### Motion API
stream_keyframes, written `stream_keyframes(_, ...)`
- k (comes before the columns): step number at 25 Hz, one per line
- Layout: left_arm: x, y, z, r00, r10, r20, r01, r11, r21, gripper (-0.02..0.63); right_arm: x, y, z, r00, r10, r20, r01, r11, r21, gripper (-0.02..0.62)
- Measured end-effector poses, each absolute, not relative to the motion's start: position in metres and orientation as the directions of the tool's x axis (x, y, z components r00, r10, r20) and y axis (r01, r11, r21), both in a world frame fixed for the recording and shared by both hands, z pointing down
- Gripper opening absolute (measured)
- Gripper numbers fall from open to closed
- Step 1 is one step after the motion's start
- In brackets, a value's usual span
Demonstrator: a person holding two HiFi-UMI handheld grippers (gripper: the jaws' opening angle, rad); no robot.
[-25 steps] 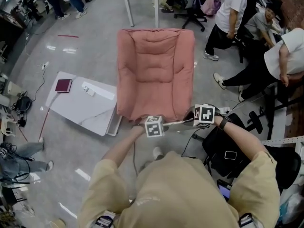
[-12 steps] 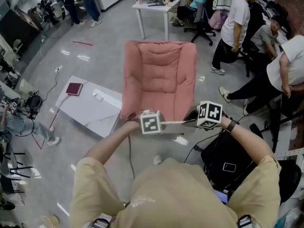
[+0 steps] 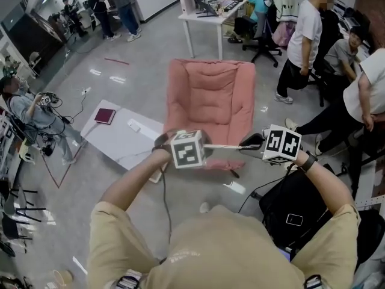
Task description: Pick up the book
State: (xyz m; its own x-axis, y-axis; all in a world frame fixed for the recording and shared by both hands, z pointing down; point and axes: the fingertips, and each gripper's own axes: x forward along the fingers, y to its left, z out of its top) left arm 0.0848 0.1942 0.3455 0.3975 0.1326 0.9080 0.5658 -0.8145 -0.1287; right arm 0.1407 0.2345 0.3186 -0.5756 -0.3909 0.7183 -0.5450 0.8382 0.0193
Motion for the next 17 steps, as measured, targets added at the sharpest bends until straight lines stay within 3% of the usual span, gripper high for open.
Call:
stream_keyframes(11,0.068,0.231,0.365,0.366,0.130,0.921,0.510,-0.856,-0.082,0.044,0.128,0.265,0.344,-0.562,-0.333,0.757,-0.471,0.881,0.038,0.048)
stream_keyframes(17,0.055,0.253,0.376,0.360,0.115,0.926,0.468,-0.880,-0.073,0.044,0.119,0.279,0.370,-0.439,-0.346,0.829,-0.398,0.902,0.165,0.049)
